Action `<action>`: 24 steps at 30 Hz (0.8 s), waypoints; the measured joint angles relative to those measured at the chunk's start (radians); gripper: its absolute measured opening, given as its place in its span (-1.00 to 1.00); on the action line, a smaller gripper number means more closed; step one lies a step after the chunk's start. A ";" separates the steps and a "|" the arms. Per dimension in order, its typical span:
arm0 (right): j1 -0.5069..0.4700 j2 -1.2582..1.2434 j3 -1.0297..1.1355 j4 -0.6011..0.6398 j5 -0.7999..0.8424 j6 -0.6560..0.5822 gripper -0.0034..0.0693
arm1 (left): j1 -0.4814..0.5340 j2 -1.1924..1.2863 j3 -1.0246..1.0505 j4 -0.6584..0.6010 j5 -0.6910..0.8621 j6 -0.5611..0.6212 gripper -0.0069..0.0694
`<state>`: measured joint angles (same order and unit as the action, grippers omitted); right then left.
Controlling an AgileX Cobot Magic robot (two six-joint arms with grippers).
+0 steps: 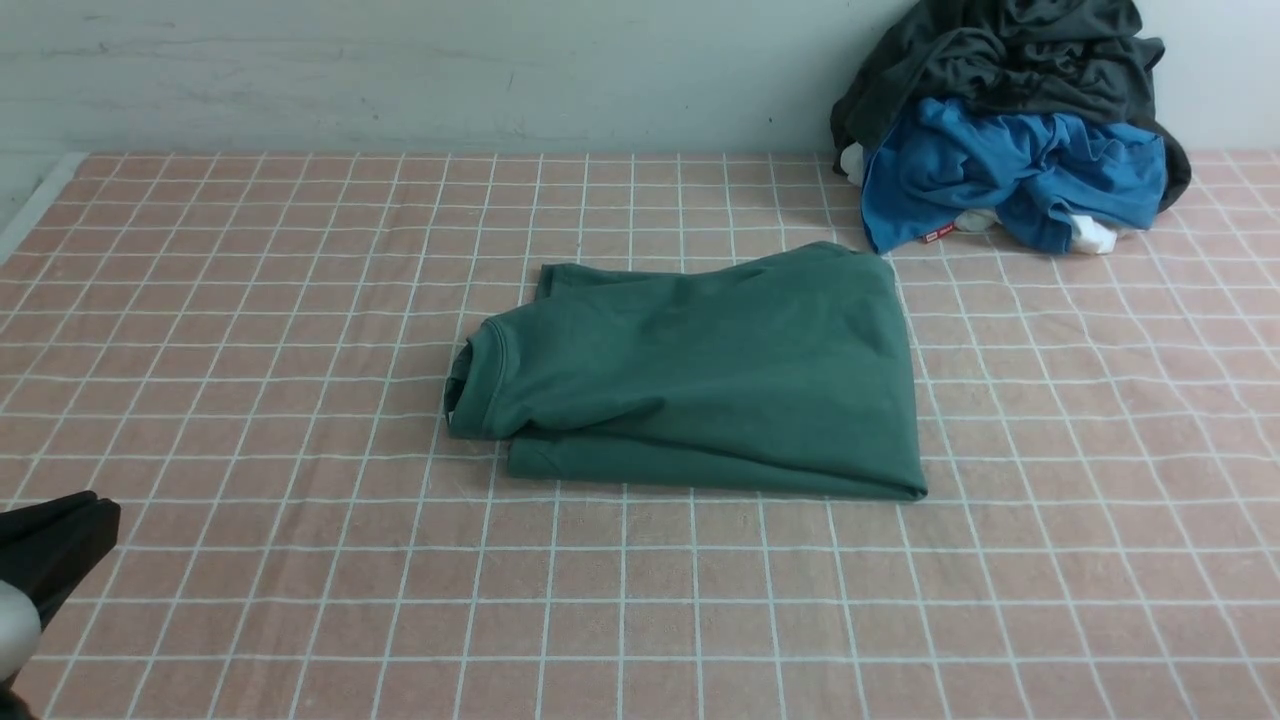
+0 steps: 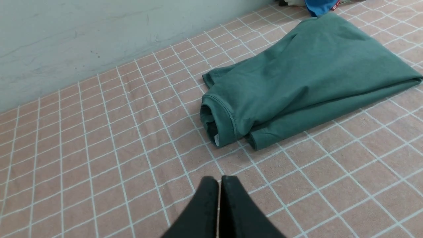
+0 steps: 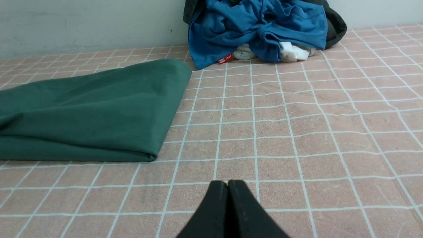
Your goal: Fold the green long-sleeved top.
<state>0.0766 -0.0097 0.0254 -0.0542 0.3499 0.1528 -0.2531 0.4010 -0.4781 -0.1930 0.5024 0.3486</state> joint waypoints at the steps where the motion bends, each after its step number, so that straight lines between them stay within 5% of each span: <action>1: 0.000 0.000 0.000 -0.001 0.000 -0.002 -0.94 | 0.000 0.000 0.000 -0.001 0.000 0.000 -0.84; 16: 0.000 0.000 0.000 -0.005 0.000 -0.003 -0.94 | 0.000 -0.021 0.015 -0.001 -0.007 0.000 -0.84; 24: 0.000 0.000 0.000 -0.006 0.001 -0.003 -0.94 | 0.020 -0.361 0.219 0.094 -0.016 0.000 -0.84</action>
<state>0.0766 -0.0097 0.0254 -0.0606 0.3509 0.1495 -0.2330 0.0401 -0.2593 -0.0989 0.4866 0.3486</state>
